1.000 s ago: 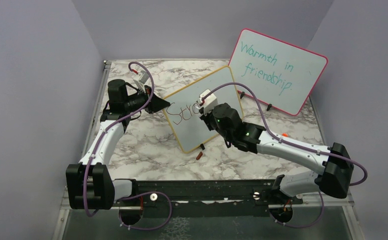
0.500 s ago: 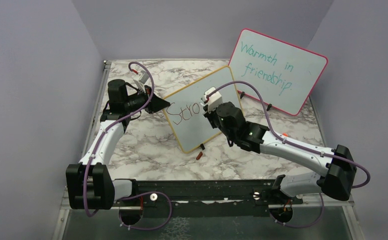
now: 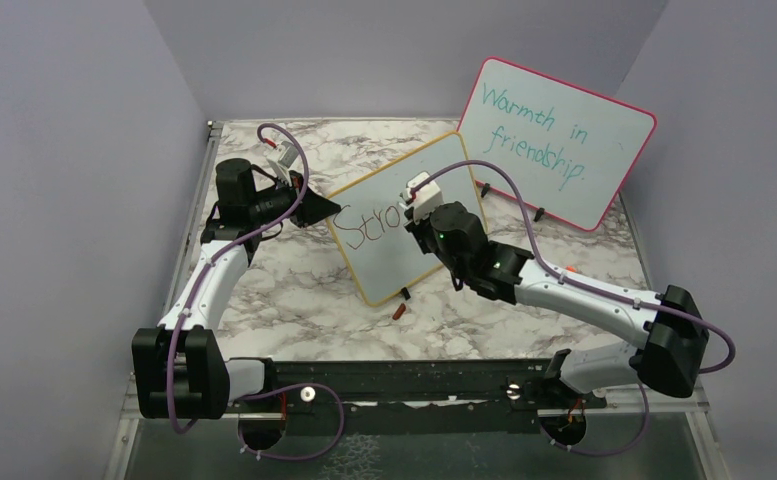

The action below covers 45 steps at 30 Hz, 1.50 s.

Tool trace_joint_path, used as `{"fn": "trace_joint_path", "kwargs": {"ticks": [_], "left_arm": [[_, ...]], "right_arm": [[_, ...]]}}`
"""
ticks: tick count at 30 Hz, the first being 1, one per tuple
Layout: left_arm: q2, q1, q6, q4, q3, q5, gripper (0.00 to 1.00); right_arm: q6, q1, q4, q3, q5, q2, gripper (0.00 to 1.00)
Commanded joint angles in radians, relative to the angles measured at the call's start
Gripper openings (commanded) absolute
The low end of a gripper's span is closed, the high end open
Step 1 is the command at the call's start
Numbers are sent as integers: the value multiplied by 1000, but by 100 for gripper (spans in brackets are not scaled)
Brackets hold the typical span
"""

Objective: Write a sentence on the whiteboard

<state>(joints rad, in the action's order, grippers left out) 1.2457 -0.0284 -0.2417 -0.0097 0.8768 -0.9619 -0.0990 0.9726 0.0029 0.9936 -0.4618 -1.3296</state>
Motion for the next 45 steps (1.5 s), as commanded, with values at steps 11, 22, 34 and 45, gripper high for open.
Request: {"fn": "trace_joint_path", "kwargs": {"ticks": [11, 22, 34, 45], "left_arm": [[32, -10, 116, -76, -9, 120, 0], [32, -10, 116, -77, -9, 120, 0], [33, -10, 117, -78, -7, 121, 0], [33, -9, 117, -78, -7, 122, 0]], "right_arm": [[24, -6, -66, -14, 10, -2, 1], [62, -6, -124, -38, 35, 4, 1], [79, -7, -151, -51, 51, 21, 1], [70, -6, -119, -46, 51, 46, 1]]}}
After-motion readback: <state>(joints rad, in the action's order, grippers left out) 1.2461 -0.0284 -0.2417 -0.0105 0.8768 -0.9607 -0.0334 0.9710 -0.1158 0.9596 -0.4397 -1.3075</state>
